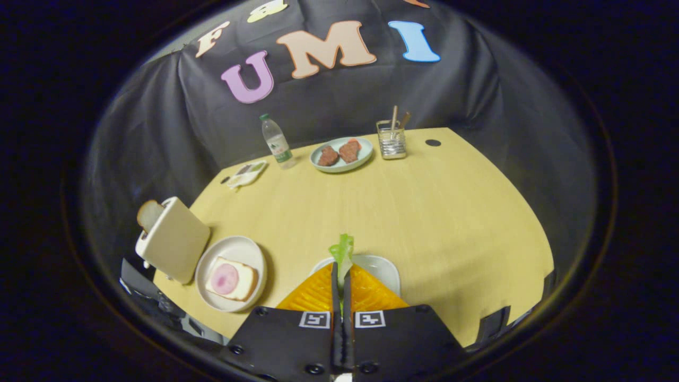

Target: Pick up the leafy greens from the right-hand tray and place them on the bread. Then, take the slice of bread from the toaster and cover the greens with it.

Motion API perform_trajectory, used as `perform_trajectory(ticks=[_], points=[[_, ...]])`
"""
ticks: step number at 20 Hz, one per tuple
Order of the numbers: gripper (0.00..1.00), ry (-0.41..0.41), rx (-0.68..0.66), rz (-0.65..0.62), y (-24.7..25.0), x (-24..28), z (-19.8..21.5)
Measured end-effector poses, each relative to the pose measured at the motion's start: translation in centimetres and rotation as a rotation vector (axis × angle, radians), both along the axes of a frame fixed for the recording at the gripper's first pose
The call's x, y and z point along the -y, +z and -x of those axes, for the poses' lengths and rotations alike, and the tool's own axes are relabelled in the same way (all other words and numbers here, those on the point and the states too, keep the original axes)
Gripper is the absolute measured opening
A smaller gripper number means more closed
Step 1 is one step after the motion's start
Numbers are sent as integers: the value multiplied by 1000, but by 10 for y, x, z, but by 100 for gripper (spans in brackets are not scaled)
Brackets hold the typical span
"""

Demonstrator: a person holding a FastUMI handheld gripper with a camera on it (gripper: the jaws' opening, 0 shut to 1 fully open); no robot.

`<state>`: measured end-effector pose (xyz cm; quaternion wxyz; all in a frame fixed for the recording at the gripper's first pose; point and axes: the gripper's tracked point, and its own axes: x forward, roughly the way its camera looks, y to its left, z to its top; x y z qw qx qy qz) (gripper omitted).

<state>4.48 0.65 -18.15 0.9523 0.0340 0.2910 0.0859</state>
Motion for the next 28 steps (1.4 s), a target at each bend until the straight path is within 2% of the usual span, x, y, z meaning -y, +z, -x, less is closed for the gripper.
perform_trajectory(ticks=[8,12,15,18,20,23,28], points=[[3,171,-22,-243,34,-136,19],[3,255,-85,-328,25,-200,33],[3,274,-143,-406,11,-235,37],[3,259,-220,-461,-14,-258,35],[3,233,-259,-436,-38,-257,33],[3,164,-285,-301,-77,-235,30],[3,100,-257,-130,-106,-206,22]])
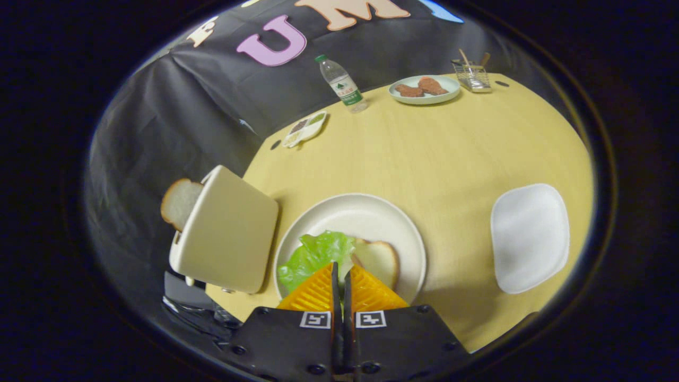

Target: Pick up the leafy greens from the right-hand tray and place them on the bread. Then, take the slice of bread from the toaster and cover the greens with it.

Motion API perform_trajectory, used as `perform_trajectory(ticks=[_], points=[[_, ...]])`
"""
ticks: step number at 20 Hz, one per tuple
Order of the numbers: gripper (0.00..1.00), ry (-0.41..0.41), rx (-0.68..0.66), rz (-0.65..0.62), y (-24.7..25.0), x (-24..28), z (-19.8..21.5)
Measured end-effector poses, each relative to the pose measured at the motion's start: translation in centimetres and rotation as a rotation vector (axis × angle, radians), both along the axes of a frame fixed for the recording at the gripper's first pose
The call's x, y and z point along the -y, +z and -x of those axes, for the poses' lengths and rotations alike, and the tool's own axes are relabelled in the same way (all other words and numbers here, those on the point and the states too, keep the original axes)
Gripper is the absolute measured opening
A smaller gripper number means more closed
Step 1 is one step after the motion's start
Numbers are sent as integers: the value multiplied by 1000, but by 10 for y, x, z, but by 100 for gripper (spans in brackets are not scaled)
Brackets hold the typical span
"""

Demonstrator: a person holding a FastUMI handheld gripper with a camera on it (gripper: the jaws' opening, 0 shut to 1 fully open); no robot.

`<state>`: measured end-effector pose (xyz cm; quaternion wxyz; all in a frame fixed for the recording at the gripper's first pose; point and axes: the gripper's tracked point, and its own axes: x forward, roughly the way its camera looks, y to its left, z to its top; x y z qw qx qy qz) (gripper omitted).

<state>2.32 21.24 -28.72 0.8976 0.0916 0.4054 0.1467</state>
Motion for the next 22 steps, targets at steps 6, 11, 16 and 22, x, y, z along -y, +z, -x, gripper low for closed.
perform_trajectory(ticks=[6,11,16,22], points=[[11,18,79,181,-11,19,-4],[71,-23,209,241,20,31,-10],[99,25,256,226,49,11,-5],[99,92,282,18,103,-74,9]])
